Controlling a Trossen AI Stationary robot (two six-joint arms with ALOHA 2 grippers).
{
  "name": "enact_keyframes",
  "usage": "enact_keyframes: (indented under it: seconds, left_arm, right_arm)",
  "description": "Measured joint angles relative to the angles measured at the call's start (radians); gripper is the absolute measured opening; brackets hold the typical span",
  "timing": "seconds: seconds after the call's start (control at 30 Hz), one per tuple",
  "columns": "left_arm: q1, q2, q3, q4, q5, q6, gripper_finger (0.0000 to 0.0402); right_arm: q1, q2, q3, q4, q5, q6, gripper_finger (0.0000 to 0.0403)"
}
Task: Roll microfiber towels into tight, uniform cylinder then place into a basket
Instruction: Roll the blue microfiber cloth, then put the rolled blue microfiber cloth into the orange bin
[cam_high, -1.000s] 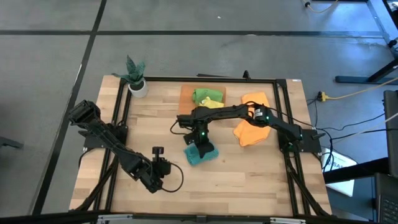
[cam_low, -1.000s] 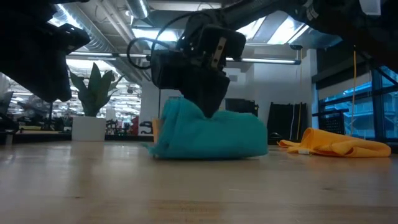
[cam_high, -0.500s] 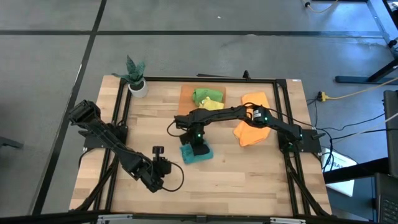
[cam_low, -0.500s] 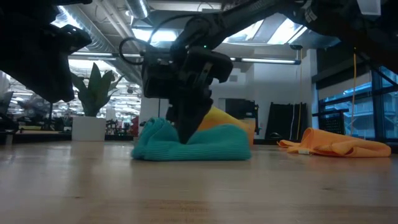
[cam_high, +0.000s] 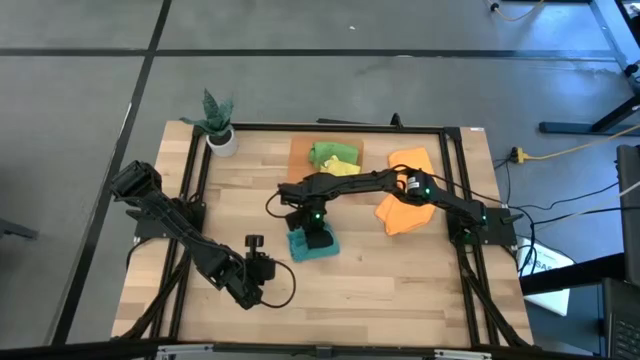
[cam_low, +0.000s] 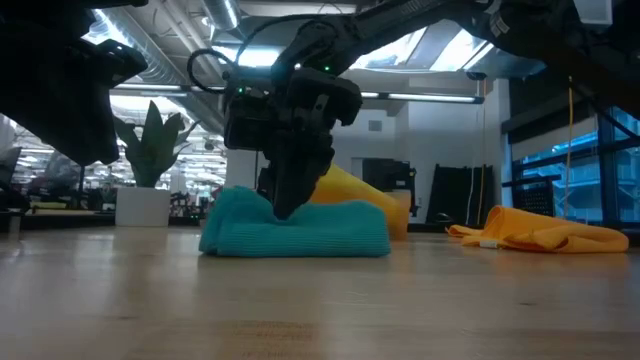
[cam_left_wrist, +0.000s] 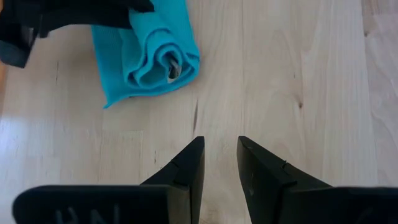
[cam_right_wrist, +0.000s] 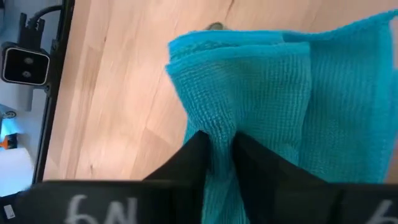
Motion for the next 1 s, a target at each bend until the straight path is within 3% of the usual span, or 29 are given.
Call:
enact_keyframes:
  seconds: [0.13, 0.27, 0.4, 0.57, 0.8, 1.0]
  left_arm:
    - [0.0, 0.0, 0.0, 0.0, 0.0, 0.0, 0.0086]
    - [0.0, 0.0, 0.0, 0.0, 0.0, 0.0, 0.0086]
    - [0.0, 0.0, 0.0, 0.0, 0.0, 0.0, 0.0086]
    - [-0.007, 0.0, 0.0, -0.002, 0.0, 0.0, 0.0086]
    - [-0.007, 0.0, 0.0, -0.006, 0.0, 0.0, 0.0086]
    - [-0.013, 0.0, 0.0, 0.001, 0.0, -0.001, 0.0086]
  right_arm:
    - [0.0, 0.001, 0.073, -0.037, 0.019, 0.004, 0.012]
    - [0.0, 0.001, 0.184, -0.175, 0.136, 0.022, 0.0144]
    - [0.002, 0.0, 0.28, -0.295, 0.203, 0.027, 0.0151]
    - [0.074, -0.016, 0.263, -0.405, 0.225, -0.033, 0.0143]
    - [0.178, -0.017, 0.262, -0.34, 0.589, -0.019, 0.0134]
    - [0.218, -0.017, 0.262, -0.311, 0.657, 0.055, 0.0133]
